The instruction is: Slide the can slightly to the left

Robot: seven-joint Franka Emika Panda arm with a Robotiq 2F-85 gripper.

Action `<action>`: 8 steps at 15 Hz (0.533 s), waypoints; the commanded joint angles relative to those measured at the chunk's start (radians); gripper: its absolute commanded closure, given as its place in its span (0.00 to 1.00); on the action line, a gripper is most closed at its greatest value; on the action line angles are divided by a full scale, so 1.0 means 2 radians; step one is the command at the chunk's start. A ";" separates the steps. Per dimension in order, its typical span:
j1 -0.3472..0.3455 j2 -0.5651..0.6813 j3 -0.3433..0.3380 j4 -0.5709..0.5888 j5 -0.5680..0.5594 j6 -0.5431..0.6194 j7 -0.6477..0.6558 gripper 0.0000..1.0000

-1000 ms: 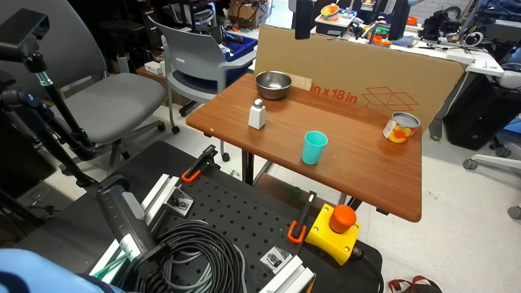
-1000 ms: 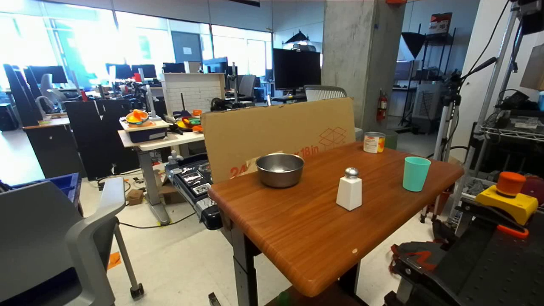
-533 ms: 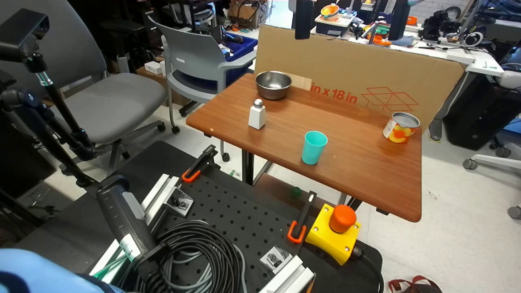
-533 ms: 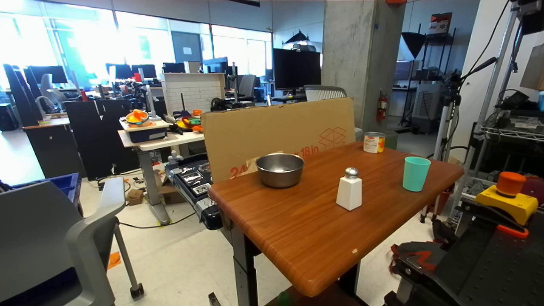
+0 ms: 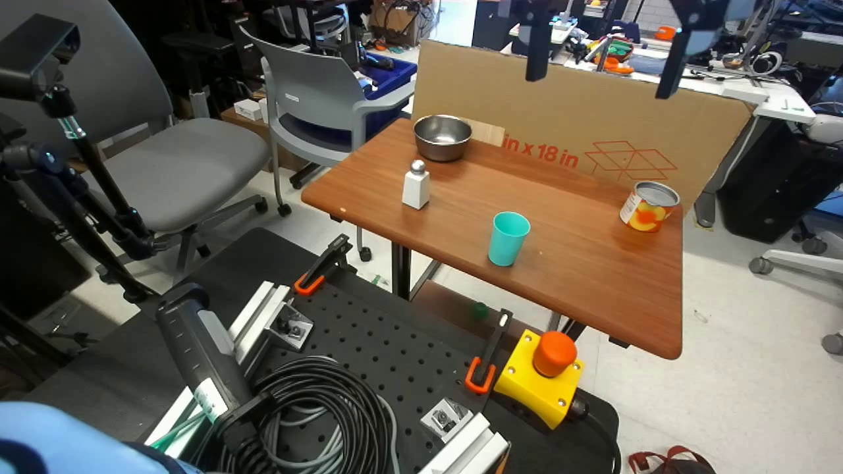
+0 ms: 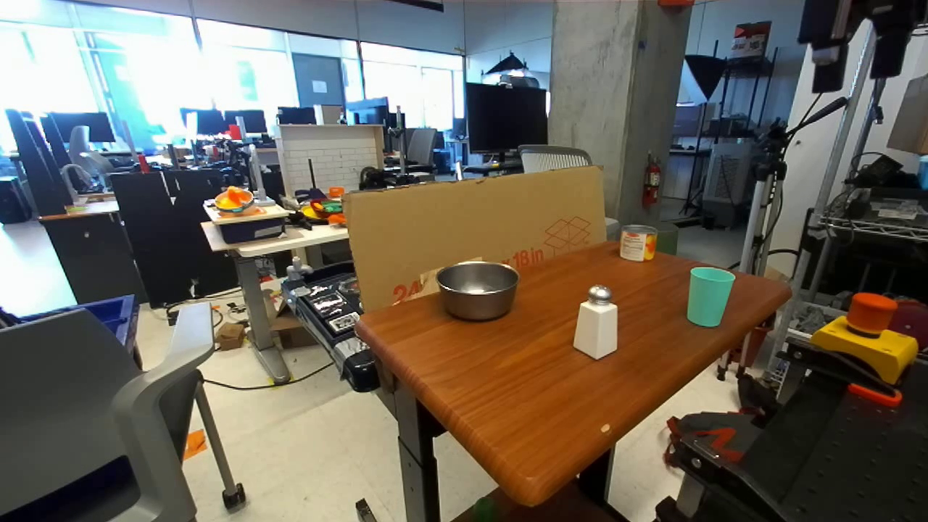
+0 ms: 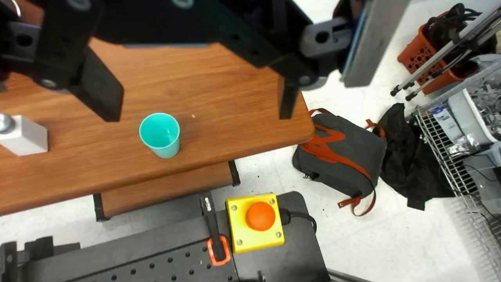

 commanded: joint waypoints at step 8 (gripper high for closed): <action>-0.034 0.306 -0.053 0.253 -0.010 0.014 0.091 0.00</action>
